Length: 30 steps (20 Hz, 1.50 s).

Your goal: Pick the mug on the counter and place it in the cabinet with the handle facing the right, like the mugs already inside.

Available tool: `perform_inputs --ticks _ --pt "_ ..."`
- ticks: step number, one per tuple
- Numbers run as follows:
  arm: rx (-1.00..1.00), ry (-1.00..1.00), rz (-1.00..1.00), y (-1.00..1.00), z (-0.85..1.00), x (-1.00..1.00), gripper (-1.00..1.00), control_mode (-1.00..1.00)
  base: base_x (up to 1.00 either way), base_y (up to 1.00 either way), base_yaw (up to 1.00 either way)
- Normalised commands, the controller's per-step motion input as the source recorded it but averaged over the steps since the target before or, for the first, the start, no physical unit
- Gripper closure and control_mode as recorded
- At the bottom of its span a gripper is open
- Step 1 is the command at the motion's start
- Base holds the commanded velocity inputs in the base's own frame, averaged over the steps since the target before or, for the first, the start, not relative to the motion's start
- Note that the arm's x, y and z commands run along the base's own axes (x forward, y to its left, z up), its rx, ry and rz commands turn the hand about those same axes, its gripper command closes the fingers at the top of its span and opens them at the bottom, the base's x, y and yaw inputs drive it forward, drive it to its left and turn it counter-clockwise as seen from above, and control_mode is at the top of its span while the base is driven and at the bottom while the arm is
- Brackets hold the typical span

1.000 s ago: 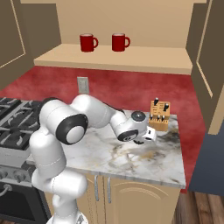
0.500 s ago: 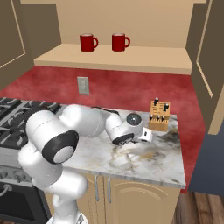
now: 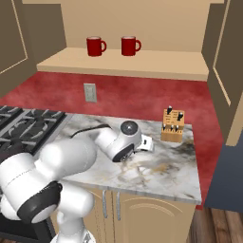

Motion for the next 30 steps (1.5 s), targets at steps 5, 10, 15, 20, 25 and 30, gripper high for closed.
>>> perform_inputs --ticks 5,10,15,20,25,30 --pt "0.02 0.09 0.07 0.23 0.53 -0.21 1.0 -1.0 0.0 0.0 0.0" --pt "0.01 0.11 0.18 0.2 0.47 -0.26 1.0 -1.0 0.0 0.0 0.0" --pt "-0.06 0.0 0.3 0.14 0.13 -0.41 1.0 -1.0 0.0 0.0 0.0" --pt "-0.06 -0.02 0.35 0.28 0.0 -0.44 1.0 -1.0 0.0 0.0 0.0" --pt "-0.05 0.0 0.4 0.46 0.09 -0.19 1.0 -1.0 0.0 0.0 0.0" --pt "-0.06 0.0 0.39 0.45 0.05 -0.29 1.0 -1.0 0.0 0.0 0.0"
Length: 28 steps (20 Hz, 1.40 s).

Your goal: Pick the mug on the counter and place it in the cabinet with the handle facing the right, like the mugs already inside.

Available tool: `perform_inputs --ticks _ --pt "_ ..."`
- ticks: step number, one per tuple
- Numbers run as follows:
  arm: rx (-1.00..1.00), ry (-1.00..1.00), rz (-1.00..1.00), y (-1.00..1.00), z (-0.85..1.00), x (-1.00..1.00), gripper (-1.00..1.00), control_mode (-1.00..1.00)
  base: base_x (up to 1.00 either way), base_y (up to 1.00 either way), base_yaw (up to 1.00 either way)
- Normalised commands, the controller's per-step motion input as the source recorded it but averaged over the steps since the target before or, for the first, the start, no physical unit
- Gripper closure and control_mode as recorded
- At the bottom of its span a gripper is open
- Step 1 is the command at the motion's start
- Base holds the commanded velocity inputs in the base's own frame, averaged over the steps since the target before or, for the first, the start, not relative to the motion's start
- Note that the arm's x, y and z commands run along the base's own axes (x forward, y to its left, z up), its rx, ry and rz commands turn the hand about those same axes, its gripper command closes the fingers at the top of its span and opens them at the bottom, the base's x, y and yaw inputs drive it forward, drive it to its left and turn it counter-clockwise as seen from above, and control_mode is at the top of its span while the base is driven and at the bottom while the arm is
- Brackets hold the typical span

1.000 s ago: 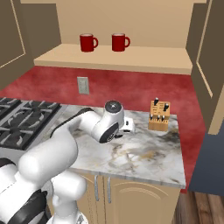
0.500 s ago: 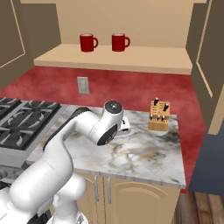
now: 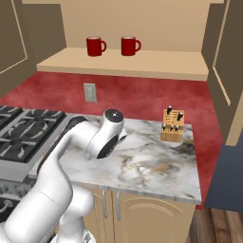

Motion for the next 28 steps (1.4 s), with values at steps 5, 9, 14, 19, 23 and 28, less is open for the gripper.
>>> perform_inputs --ticks 5,9,14,19,23,28 --pt "-0.03 0.01 0.33 0.34 0.1 -0.38 1.0 -1.0 0.0 0.0 0.0" --pt "0.0 0.0 0.27 0.27 0.41 -0.28 1.0 -1.0 0.0 0.0 0.0" --pt "0.03 0.0 0.15 0.26 0.47 -0.24 1.0 -1.0 0.0 0.0 0.0" --pt "0.11 0.0 0.0 0.01 0.34 -0.45 1.0 -1.0 0.0 0.0 0.0" --pt "0.13 0.0 -0.04 0.04 0.38 -0.28 1.0 -1.0 0.0 0.0 0.0" --pt "0.08 0.0 -0.03 0.12 0.58 -0.06 1.0 -1.0 0.0 0.0 0.0"
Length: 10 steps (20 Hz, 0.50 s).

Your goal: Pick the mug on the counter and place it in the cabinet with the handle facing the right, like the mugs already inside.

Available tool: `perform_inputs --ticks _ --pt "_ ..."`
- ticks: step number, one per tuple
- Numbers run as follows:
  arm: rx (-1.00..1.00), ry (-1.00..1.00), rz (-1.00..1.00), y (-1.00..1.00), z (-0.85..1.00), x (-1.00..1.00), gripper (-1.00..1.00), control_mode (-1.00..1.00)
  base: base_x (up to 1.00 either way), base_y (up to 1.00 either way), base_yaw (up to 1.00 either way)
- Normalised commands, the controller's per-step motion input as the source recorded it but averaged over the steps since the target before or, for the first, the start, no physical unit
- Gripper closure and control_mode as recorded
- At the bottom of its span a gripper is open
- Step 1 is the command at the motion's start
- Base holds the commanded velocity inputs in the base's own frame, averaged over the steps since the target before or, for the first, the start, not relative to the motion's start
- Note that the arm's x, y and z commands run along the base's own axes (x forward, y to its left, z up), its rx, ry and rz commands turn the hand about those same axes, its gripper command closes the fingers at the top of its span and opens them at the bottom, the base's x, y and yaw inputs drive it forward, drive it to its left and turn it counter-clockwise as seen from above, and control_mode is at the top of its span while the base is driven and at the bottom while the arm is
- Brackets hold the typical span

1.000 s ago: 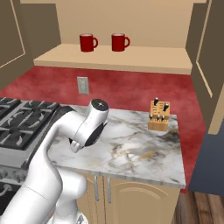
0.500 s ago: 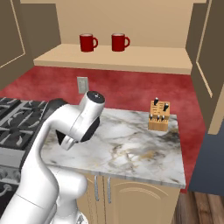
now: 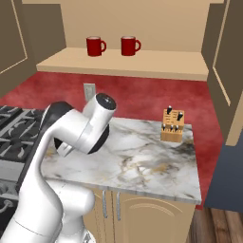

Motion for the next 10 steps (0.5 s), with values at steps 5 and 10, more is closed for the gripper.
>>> perform_inputs --ticks 5,10 --pt "0.09 0.0 -0.01 0.13 0.49 -0.18 1.0 -1.0 0.0 0.0 0.0" --pt "0.19 0.04 -0.03 0.07 0.14 -0.25 1.0 -1.0 0.0 0.0 0.0"
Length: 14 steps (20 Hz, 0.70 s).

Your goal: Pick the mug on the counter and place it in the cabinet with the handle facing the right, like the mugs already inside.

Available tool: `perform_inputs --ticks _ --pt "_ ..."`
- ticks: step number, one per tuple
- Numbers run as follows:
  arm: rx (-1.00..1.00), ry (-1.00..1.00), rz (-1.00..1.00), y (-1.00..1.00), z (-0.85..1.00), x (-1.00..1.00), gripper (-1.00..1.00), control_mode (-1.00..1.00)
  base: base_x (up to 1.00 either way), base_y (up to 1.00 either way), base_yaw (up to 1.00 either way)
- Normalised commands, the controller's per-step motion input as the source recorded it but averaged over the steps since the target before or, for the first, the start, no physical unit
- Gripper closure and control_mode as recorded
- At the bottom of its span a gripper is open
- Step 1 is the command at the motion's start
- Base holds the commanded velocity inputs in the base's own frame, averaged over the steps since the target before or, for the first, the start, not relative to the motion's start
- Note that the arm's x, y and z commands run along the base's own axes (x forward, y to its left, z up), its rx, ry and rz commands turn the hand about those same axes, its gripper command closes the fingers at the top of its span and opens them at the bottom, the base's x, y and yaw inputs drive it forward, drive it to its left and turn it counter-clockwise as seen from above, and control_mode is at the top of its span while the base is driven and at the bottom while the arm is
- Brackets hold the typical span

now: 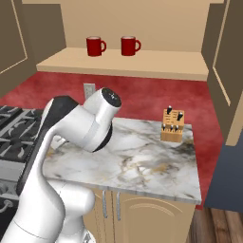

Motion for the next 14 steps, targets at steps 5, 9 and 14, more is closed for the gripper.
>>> perform_inputs --ticks 5,9,14 --pt "0.14 0.01 -0.03 0.15 0.43 -0.1 1.0 -1.0 0.0 0.0 0.0" --pt "0.02 0.0 0.0 0.14 0.59 0.0 1.0 -1.0 0.0 0.0 0.0" --pt "0.02 0.0 0.01 0.01 0.52 0.0 1.0 -1.0 0.0 0.0 0.0"
